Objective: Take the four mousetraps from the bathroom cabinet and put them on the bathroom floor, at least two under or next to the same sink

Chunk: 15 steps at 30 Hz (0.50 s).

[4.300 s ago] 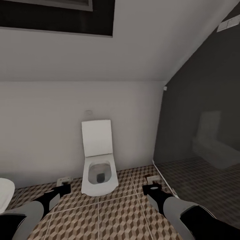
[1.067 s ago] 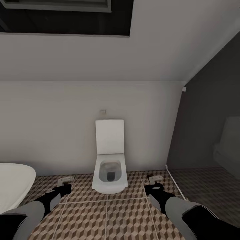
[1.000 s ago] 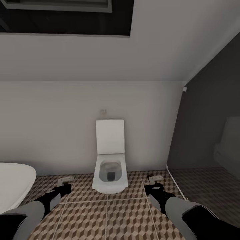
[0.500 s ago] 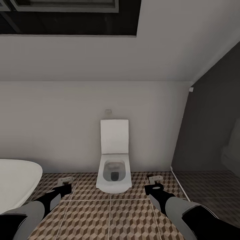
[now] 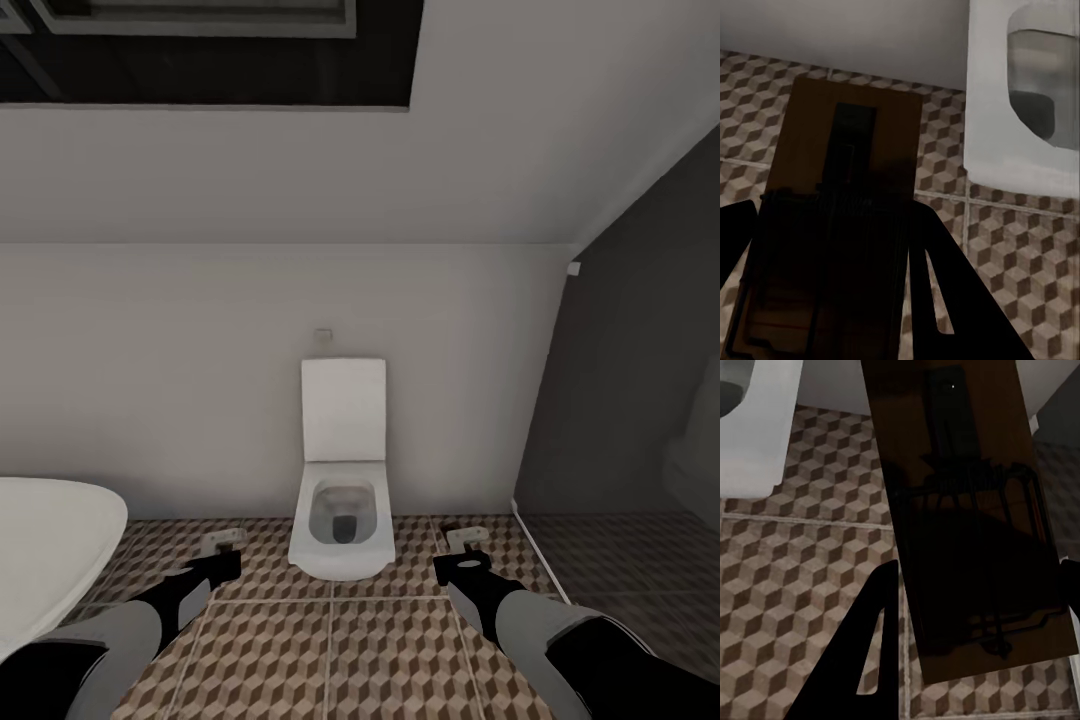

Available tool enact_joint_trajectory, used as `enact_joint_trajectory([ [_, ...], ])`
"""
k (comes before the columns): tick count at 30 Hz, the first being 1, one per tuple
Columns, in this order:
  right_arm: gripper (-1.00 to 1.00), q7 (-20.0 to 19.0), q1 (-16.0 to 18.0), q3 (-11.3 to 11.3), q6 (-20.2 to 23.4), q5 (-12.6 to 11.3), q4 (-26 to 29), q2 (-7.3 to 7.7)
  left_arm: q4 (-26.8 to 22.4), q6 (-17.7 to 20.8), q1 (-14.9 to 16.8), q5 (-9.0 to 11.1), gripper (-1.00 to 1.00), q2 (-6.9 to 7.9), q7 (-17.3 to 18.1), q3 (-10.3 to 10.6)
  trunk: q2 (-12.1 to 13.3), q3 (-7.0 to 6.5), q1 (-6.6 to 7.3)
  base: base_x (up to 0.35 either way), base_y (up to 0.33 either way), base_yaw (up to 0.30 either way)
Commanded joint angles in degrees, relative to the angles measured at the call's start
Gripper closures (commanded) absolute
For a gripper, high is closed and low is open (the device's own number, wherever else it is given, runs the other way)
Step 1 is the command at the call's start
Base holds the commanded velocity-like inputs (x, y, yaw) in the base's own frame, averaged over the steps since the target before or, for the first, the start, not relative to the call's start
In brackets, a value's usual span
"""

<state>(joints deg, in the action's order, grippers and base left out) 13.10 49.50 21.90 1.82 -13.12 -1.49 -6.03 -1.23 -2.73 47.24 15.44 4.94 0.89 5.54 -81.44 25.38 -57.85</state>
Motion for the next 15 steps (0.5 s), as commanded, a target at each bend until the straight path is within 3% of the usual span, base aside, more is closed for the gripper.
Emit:
enact_joint_trajectory([
  [1, 1.0, 0.1, 0.1, 0.5, 0.1, -0.5, -0.1, -0.04, 0.1, -0.1, 0.0, 0.5, 1.0, -0.07, 0.1, 0.5, 0.0, 0.06, 0.0, 0.0, 0.0, 0.0],
  [10, 1.0, 0.1, 0.1, 0.5, 0.1, -0.5, -0.1, -0.04, 0.1, 0.2, 0.0, 0.7, 1.0, -0.35, -0.2, 0.3, 0.0, 0.06, 0.0, 0.0, 0.0, 0.0],
  [15, 1.0, 0.1, 0.1, 0.4, 0.2, -0.5, -0.1, -0.04, 0.1, 0.3, 0.0, 0.8, 1.0, -0.43, -1.2, 0.3, -2.0, 0.96, -1.1, 0.0, 0.0, 0.0],
])
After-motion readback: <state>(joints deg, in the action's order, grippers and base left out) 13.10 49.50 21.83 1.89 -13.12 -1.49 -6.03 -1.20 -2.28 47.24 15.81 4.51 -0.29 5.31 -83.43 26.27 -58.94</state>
